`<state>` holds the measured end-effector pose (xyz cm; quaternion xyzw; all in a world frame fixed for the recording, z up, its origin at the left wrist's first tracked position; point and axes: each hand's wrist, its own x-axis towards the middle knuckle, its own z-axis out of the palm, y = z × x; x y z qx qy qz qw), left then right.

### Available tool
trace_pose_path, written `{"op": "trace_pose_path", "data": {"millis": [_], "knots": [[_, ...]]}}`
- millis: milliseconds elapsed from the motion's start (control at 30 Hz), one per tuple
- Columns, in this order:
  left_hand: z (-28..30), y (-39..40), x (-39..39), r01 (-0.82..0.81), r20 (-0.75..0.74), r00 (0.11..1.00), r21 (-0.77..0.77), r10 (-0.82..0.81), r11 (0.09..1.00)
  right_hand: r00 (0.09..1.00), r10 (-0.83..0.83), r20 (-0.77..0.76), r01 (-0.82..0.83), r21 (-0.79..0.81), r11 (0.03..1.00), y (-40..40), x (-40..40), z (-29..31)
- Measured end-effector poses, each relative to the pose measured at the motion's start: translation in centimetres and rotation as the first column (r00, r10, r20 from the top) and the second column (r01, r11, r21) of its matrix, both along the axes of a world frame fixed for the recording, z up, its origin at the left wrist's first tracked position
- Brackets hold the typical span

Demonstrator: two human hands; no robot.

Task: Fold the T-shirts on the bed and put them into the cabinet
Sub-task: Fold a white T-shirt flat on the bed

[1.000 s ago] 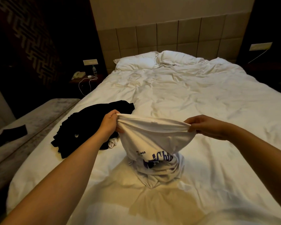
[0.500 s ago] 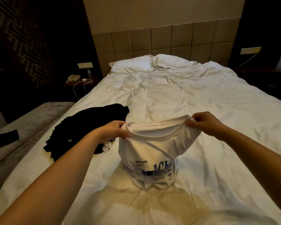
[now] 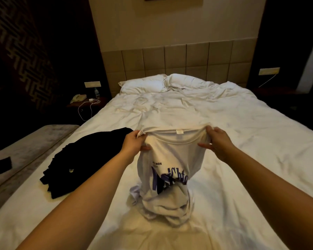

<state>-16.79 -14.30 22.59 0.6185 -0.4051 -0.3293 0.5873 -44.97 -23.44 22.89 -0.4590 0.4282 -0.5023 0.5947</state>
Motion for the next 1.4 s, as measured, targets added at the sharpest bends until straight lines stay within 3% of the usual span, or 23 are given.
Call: {"op": "trace_pose_path", "data": {"millis": [100, 267, 533, 633, 733, 900, 1067, 1233, 1400], "knots": [[3.4, -0.9, -0.5, -0.044, 0.038, 0.998, -0.079, 0.047, 0.996, 0.989, -0.145, -0.032, 0.132, -0.249, 0.959, 0.1, 0.0, 3.6], [8.3, -1.0, -1.5, -0.088, 0.178, 0.975, -0.231, 0.131, 0.969, 0.941, -0.307, -0.146, 0.169, -0.583, 0.795, 1.6, -0.4, 8.4], [12.9, 1.9, -2.8, -0.127, 0.260, 0.938, -0.357, 0.229, 0.926, 0.871, -0.490, -0.033, 0.285, -0.778, 0.559, 5.1, -2.0, 12.5], [13.8, 3.3, -3.3, -0.120, 0.338, 0.901, -0.408, 0.271, 0.905, 0.838, -0.546, 0.026, 0.324, -0.828, 0.457, 6.5, -2.6, 13.0], [13.2, 4.5, -3.2, -0.096, 0.435, 0.854, -0.406, 0.284, 0.909, 0.813, -0.582, 0.006, 0.304, -0.858, 0.414, 7.2, -2.9, 11.8], [9.0, 5.4, -1.5, -0.065, 0.573, 0.790, -0.278, 0.219, 0.958, 0.805, -0.578, -0.136, 0.215, -0.841, 0.497, 7.7, -3.5, 7.2], [2.0, 5.6, 0.5, 0.001, 0.530, 0.848, -0.043, 0.022, 0.999, 0.780, -0.514, -0.358, 0.109, -0.730, 0.674, 7.3, -3.5, 0.7], [-4.0, 4.9, 1.7, 0.082, 0.464, 0.875, 0.137, -0.137, 0.987, 0.863, -0.319, -0.392, 0.151, -0.403, 0.903, 6.0, -2.6, -4.8], [-8.6, 2.1, 2.6, 0.061, 0.358, 0.927, 0.160, -0.116, 0.985, 0.898, -0.158, -0.410, 0.098, -0.162, 0.982, 2.4, -1.2, -9.8]]}}
